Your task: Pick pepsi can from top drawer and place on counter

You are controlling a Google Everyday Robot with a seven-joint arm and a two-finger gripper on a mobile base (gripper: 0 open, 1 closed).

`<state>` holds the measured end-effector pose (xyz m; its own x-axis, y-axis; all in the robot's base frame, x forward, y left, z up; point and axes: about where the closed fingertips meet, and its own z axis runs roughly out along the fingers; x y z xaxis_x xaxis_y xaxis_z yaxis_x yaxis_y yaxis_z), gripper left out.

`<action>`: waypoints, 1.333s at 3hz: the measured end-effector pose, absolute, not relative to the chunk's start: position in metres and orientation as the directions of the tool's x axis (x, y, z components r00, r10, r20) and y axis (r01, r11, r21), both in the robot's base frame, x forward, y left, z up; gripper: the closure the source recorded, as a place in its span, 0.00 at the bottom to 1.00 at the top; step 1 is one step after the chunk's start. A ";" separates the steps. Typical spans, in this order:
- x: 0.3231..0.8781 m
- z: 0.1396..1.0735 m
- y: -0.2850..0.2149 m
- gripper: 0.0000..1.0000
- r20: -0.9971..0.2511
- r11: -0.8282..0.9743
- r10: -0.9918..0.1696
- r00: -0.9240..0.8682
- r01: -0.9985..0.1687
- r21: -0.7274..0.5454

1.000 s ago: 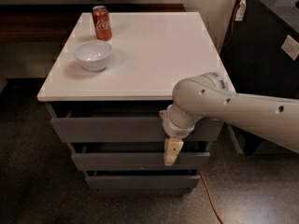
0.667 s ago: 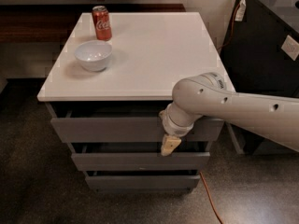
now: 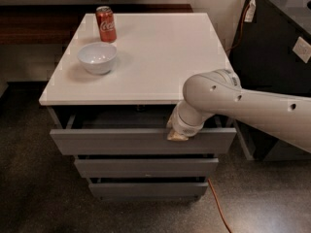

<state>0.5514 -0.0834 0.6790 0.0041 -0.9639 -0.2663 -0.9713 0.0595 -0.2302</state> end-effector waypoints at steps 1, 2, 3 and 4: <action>0.546 0.689 -0.082 1.00 -0.288 0.069 -0.957 -0.002 -0.973 -0.221; 0.543 0.690 -0.078 1.00 -0.299 0.065 -0.954 0.001 -0.975 -0.210; 0.543 0.690 -0.078 1.00 -0.299 0.065 -0.954 0.001 -0.976 -0.210; 0.536 0.684 -0.073 1.00 -0.294 0.041 -0.956 0.022 -0.978 -0.205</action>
Offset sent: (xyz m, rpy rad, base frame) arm -0.0368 0.0279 0.0382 0.1111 0.0925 0.0542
